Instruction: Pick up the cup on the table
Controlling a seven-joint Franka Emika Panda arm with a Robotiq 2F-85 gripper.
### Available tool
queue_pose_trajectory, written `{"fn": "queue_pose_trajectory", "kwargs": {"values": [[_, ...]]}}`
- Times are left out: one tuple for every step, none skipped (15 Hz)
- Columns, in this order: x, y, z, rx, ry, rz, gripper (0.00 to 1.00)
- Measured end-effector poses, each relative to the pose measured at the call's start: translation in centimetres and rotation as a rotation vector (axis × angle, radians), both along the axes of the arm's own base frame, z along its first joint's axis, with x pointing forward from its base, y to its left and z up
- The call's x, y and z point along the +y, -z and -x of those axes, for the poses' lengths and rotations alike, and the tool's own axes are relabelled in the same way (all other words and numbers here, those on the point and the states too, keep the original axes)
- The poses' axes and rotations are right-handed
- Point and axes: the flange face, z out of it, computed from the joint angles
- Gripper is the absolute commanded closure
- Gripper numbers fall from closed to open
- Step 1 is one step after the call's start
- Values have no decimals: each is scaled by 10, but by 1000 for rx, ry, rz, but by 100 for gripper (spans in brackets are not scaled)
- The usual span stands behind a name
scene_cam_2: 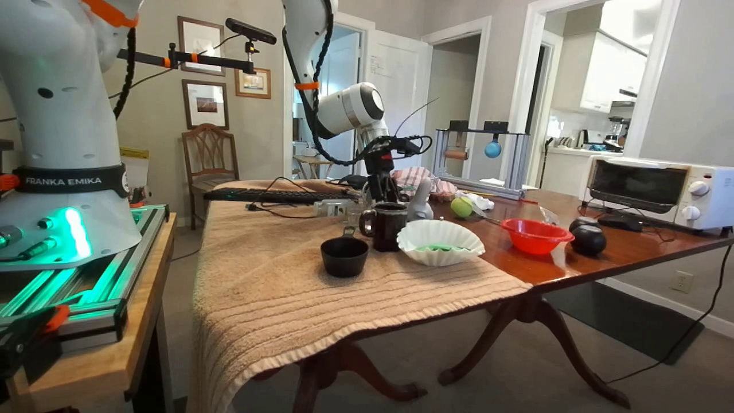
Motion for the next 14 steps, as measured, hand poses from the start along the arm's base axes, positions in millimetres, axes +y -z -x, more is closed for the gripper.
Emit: {"fn": "queue_pose_trajectory", "kwargs": {"values": [[1,2,-2,-5,5,-3,29],[3,4,-5,-9,8,-5,45],[5,5,-8,-13,9,-7,53],[7,7,-10,-15,10,-8,62],[9,9,-12,-19,12,-9,69],[11,10,-14,-23,14,-11,76],[12,10,-17,-27,16,-12,85],[13,9,-18,-32,17,-13,92],[14,8,-20,-37,19,-14,99],[15,8,-20,-40,24,-15,99],[15,8,-21,-44,26,-16,95],[15,9,-22,-45,29,-17,95],[15,9,-22,-46,31,-17,95],[15,9,-22,-47,33,-18,95]]}}
